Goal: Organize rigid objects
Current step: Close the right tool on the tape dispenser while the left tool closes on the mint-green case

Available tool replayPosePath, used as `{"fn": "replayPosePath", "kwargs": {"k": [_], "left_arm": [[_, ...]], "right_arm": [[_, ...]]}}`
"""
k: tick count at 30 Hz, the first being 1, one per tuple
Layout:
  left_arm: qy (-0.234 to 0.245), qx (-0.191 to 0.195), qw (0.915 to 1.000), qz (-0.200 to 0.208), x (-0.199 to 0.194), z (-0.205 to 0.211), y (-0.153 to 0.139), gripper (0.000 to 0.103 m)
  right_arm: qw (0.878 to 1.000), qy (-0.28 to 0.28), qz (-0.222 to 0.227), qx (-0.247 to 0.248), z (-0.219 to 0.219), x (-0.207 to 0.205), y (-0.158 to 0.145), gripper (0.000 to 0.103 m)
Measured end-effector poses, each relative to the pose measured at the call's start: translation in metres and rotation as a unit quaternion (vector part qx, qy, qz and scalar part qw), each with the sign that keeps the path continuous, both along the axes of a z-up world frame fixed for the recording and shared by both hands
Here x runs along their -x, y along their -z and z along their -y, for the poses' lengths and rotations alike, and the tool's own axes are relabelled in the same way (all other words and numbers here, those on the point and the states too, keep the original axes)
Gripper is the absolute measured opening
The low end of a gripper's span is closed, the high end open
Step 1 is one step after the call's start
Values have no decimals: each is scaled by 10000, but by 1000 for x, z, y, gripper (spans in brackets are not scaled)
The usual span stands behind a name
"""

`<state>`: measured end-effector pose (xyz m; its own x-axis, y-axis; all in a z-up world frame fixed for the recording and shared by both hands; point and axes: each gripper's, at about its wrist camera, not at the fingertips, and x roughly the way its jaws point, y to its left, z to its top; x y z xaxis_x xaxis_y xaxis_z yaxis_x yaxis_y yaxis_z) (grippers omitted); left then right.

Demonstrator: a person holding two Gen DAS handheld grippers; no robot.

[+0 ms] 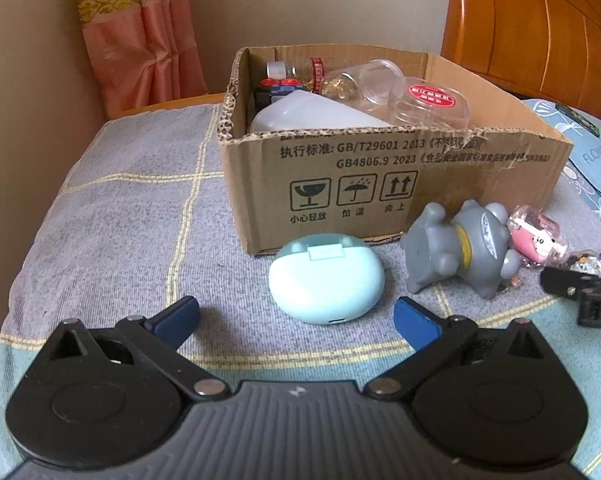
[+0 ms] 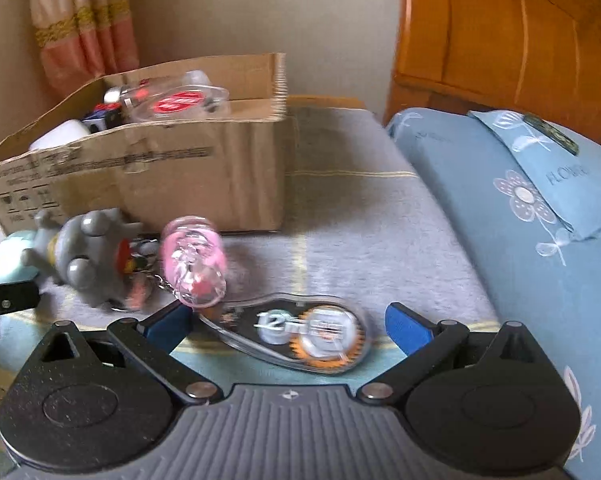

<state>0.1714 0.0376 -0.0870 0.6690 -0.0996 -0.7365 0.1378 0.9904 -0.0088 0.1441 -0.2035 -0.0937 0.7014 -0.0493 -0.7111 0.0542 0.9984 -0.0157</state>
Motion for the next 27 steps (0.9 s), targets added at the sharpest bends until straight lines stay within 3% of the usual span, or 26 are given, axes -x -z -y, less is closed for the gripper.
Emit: {"fn": "replayPosePath", "kwargs": {"k": [12,15,19,23,27], "left_arm": [[31,8,9999,103,-10,2,3,102],[-75,17,9999,150,-11,1,2,96],[-72,32,9998,208,-8,3,-2,77],[-31,29,9998,218,-8,9,-4,64],[15,2,9998,212,-7,12,-5,60]], "right_arm": [[9997,249,62,12,26,17,2,103],[9997,248,62,12,26,16,2,103],[9997,255,65,17,25,16,2,103],[9996,262,59,12,25,16,1,103],[9998,187,39,-3,22,17,1,103]]}}
